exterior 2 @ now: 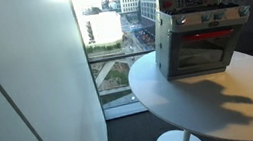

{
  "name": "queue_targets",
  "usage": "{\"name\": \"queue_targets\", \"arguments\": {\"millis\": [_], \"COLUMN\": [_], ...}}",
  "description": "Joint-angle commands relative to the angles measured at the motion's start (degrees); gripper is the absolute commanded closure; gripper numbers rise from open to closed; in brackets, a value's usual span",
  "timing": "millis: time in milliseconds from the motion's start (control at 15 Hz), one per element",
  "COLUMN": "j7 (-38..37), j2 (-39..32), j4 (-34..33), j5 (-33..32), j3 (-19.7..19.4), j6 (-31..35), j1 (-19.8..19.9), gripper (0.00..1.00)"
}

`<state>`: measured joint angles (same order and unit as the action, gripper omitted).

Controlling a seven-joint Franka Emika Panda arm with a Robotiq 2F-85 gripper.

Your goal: Turn the last knob on the stove to the right

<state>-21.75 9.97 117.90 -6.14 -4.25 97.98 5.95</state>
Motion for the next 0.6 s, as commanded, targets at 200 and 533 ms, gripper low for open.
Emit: {"name": "queue_targets", "arguments": {"millis": [200, 533], "j7": [5.84, 4.57], "j2": [2.11, 1.80], "j4": [-0.92, -0.15], "j5": [-3.64, -2.73], "j3": [0.87, 0.90], "j6": [-7.64, -6.22], "j1": [-0.14, 0.00], "gripper": [0.00, 0.00]}}
